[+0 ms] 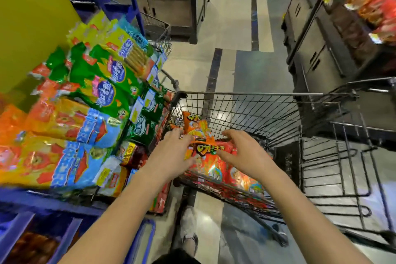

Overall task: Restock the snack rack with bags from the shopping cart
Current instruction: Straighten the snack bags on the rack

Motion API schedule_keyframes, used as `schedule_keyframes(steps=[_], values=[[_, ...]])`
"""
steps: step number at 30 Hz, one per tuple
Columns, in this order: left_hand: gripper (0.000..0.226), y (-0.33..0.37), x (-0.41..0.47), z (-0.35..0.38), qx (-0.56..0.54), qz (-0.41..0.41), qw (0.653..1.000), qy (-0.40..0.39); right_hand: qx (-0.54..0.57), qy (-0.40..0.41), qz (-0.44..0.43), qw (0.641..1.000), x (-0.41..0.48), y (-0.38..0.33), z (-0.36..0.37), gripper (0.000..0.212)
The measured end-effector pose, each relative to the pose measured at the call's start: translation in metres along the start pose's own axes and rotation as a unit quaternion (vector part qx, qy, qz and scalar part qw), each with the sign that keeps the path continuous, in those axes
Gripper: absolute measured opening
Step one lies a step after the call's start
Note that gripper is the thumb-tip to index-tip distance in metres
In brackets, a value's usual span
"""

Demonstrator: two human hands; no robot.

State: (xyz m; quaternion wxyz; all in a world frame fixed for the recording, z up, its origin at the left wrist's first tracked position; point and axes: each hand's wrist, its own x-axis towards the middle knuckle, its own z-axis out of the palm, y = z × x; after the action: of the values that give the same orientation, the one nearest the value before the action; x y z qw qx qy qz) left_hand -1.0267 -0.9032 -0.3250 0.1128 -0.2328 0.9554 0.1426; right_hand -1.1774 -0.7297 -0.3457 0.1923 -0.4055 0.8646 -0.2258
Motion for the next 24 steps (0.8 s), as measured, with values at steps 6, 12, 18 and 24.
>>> schedule_keyframes(steps=[6, 12, 18, 24], values=[[0.064, -0.043, 0.071, -0.003, -0.033, -0.009, 0.999, -0.023, 0.007, -0.039, 0.033, 0.999, 0.080, -0.005, 0.019, 0.067], [0.063, -0.066, 0.119, 0.002, -0.066, -0.022, 0.995, -0.065, 0.044, -0.056, 0.052, 0.996, 0.132, 0.006, 0.038, 0.064], [0.062, -0.084, 0.144, 0.019, -0.086, -0.047, 0.992, -0.080, 0.067, -0.091, 0.069, 0.991, 0.170, 0.023, 0.053, 0.062], [0.066, -0.096, 0.166, 0.037, -0.137, -0.110, 0.979, -0.106, 0.082, -0.126, 0.073, 0.986, 0.205, 0.052, 0.073, 0.062]])
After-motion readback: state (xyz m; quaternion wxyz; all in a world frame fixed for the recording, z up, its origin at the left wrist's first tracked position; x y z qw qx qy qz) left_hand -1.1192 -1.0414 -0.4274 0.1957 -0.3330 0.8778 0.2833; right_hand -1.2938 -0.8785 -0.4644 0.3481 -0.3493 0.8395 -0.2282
